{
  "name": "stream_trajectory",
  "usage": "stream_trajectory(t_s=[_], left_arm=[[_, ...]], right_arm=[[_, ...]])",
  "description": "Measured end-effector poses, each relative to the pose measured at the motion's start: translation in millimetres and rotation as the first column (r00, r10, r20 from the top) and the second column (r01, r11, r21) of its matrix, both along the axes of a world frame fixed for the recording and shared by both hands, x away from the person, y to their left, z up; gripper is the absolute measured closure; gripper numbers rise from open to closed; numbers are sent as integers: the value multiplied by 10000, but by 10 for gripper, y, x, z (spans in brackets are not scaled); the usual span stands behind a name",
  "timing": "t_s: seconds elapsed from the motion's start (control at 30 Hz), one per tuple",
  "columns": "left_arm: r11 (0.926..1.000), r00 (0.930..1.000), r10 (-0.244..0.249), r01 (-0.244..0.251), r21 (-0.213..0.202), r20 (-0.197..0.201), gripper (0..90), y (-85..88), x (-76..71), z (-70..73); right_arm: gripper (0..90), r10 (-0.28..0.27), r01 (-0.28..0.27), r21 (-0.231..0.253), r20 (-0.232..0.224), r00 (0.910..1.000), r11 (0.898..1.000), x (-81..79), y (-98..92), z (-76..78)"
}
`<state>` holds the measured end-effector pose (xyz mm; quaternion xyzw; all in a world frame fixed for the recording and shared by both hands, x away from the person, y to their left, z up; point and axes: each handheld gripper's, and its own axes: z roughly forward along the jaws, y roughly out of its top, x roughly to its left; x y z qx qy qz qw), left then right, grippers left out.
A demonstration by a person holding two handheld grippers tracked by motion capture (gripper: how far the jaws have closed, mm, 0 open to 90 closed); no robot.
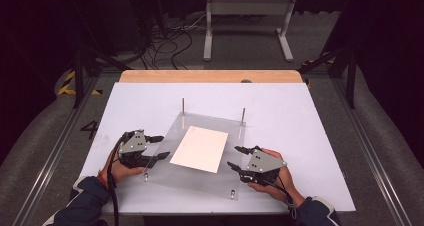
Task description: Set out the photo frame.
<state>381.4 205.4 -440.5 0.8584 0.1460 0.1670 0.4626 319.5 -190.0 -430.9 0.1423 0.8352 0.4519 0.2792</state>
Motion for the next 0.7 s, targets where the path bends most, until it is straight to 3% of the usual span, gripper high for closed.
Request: stream_trajectory(t_s=[0.23,0.43,0.7], left_arm=[[9995,9993,206,-198,-244,326,511,-13,0,91],[9993,9976,-104,129,-358,681,652,-92,-3,228],[9996,9971,-49,70,-286,755,690,-138,-1,294]], right_arm=[[553,108,-113,146,308,9995,9998,-20,-18,107],[638,-2,-43,567,782,9969,9984,-35,-55,264],[647,142,-184,700,602,9981,9974,13,-112,349]])
